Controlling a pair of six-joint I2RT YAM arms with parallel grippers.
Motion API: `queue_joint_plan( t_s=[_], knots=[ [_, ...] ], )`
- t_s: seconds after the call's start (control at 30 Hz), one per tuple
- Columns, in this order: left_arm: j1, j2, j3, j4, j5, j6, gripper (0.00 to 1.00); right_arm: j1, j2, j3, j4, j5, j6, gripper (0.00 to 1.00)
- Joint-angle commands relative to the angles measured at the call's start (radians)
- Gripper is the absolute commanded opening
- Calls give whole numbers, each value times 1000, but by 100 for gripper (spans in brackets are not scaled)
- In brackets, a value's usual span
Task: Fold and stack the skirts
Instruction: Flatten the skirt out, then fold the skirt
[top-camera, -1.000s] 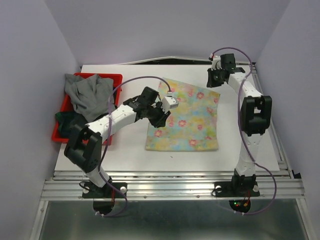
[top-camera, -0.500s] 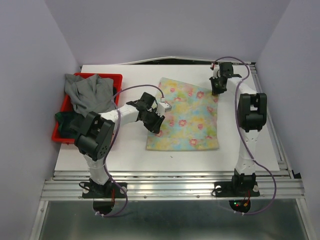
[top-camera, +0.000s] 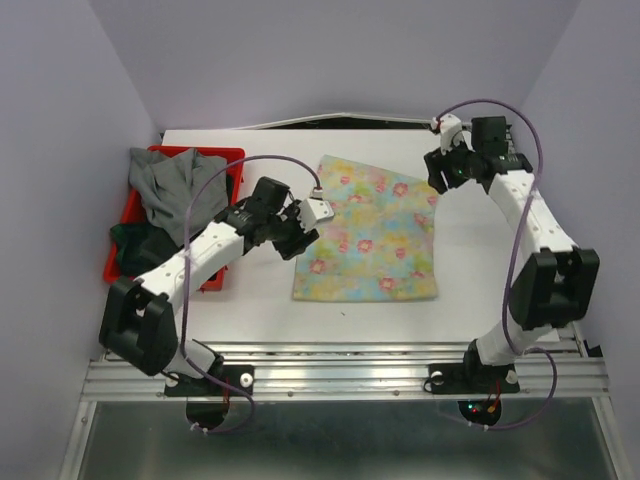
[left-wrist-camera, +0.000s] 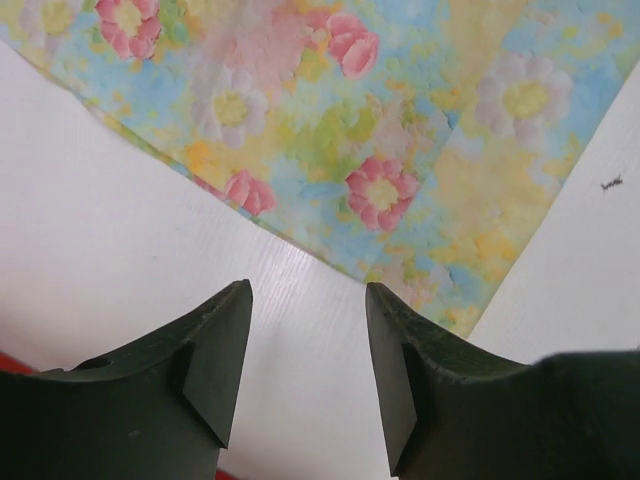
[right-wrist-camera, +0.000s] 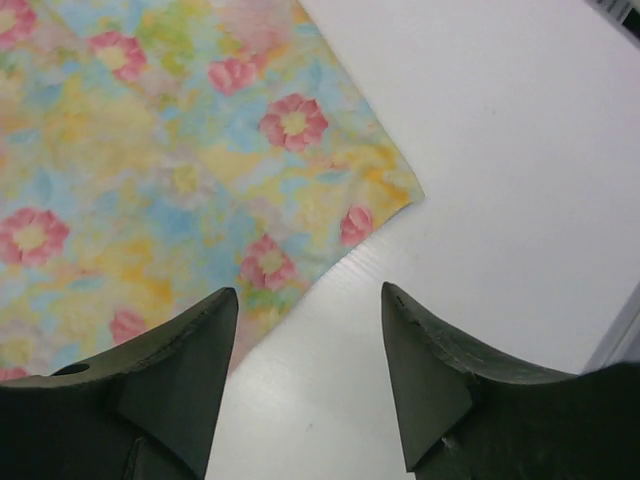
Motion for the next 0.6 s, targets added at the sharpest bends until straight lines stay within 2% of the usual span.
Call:
queue_joint_plan(
  t_s=[0.0, 0.13, 0.27, 0.33, 0.47, 0.57],
  knots=[
    [-3, -135, -93, -53, -15, 199, 60, 55, -225, -232, -77, -56, -226, 64],
    [0, -207, -174, -27, 25, 254, 58, 145, -457, -528, -65, -15, -350, 51],
    [7, -255, -234, 9, 105, 225, 58, 216, -655, -769, -96, 16, -505, 48],
    [7, -257, -246, 22, 140, 213, 58, 266, -730, -823, -108, 36, -533, 48],
    [9, -240, -269, 47, 140, 179, 59, 349, -769, -909, -151, 111, -574, 48],
    [9, -234, -268, 52, 139, 169, 61, 381, -816, -965, -119, 126, -623, 49]
  ],
)
